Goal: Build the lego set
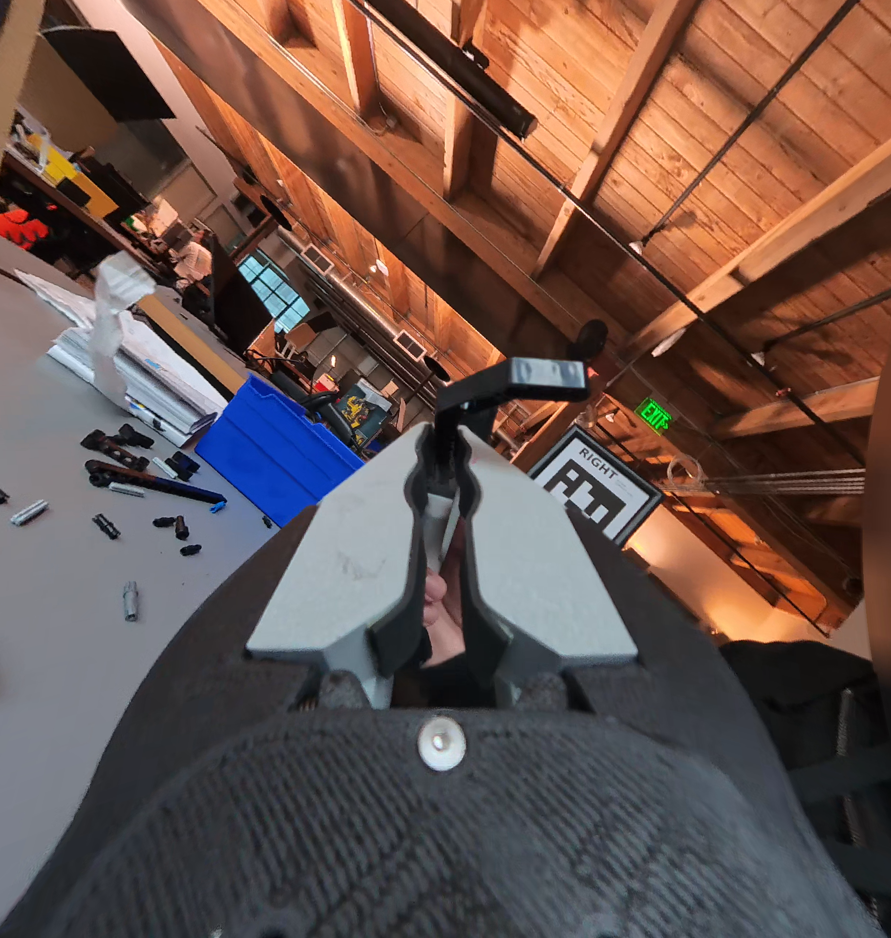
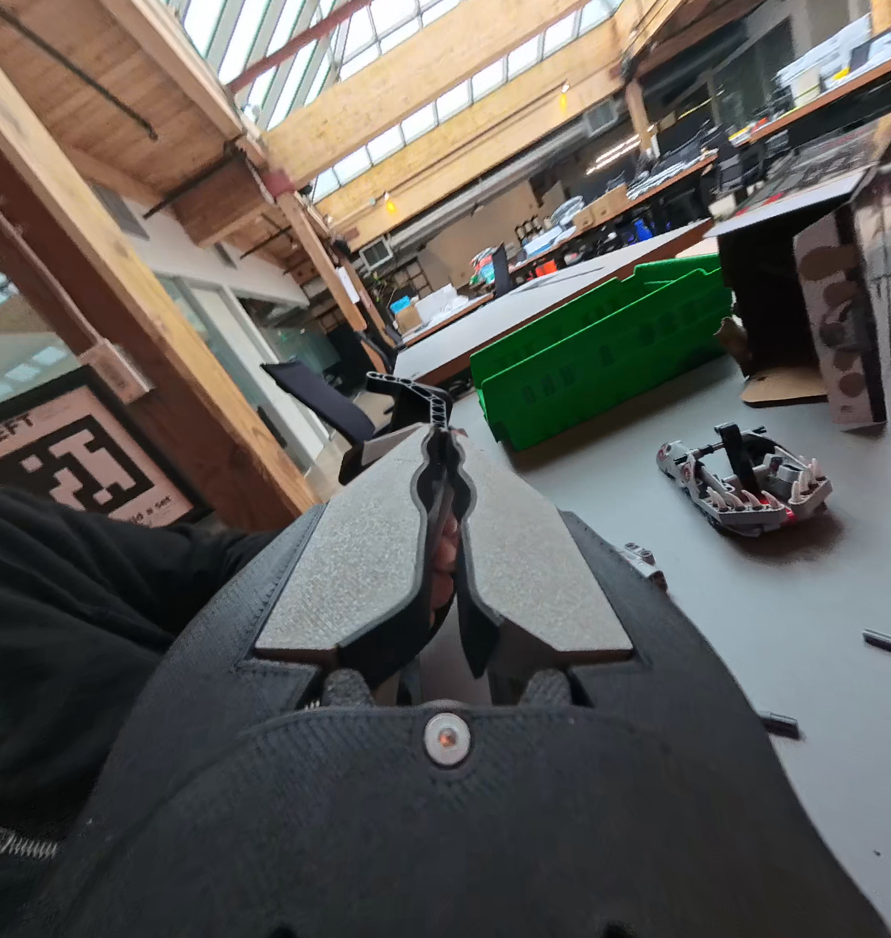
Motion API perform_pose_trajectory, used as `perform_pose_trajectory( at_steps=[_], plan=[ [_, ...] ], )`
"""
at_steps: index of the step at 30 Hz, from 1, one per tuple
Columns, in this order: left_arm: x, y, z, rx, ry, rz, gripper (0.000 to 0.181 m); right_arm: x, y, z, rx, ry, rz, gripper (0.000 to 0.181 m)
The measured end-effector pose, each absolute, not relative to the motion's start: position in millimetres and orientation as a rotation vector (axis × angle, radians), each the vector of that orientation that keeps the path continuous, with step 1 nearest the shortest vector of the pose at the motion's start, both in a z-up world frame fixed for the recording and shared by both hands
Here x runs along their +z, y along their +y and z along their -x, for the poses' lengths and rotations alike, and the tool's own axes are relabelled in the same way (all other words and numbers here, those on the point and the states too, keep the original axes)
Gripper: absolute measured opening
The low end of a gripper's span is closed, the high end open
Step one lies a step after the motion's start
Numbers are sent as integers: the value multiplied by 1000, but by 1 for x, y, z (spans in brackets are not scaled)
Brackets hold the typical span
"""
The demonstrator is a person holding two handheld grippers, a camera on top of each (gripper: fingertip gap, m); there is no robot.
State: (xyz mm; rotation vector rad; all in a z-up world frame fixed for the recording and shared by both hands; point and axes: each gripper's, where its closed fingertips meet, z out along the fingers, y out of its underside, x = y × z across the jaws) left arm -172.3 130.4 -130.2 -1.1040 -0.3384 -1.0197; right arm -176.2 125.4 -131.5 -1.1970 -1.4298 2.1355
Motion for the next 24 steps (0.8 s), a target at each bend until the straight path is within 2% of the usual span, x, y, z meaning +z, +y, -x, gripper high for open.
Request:
perform_pose_trajectory(
  at_steps=[11, 16, 24],
  plan=[
    [-126, 129, 174, -976, -333, 1156, 6, -121, 128, 183, 2097, -1340, 1219, 0],
    [-123, 129, 173, -977, -302, 1157, 5, -120, 126, 179, 2243, -1489, 1196, 0],
    [-133, 135, 171, -1030, -335, 1170, 4, -132, 130, 178, 2001, -1614, 1150, 0]
  ],
)
